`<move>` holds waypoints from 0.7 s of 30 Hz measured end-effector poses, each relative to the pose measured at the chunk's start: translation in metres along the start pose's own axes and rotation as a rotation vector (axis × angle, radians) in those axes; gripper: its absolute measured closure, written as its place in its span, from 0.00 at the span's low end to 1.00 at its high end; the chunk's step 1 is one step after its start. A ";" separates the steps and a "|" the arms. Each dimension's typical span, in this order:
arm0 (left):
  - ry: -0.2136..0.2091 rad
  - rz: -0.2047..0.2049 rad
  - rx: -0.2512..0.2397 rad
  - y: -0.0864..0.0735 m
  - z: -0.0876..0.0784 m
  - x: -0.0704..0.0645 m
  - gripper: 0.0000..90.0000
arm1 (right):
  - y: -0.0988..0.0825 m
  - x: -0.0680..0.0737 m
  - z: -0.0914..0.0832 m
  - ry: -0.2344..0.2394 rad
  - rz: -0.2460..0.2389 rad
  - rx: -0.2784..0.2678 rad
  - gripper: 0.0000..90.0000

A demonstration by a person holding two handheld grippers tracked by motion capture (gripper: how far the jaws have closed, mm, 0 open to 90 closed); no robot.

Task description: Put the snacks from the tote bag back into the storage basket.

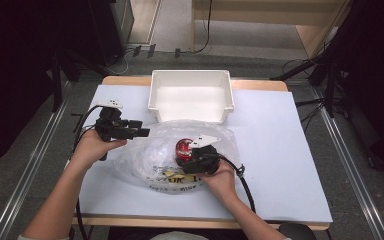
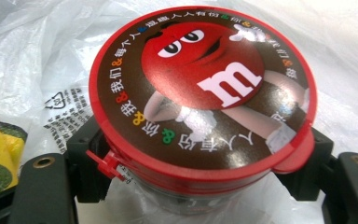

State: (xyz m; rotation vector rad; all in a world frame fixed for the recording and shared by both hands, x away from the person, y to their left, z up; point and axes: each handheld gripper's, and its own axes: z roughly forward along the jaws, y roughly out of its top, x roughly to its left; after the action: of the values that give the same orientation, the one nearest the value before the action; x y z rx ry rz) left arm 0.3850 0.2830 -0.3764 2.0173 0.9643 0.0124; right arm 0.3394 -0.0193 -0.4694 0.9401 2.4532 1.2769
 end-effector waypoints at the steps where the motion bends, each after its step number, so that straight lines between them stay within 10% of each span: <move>1: 0.000 0.001 0.001 0.000 0.000 0.000 0.45 | 0.001 0.000 0.000 0.002 0.001 0.003 0.29; 21: -0.003 -0.002 0.002 -0.001 -0.005 0.003 0.45 | 0.016 -0.007 -0.024 0.061 0.056 0.014 0.29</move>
State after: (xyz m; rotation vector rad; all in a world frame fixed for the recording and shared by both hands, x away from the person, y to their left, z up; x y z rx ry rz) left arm 0.3849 0.2886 -0.3753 2.0171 0.9649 0.0071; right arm 0.3409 -0.0331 -0.4431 0.9945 2.5013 1.3267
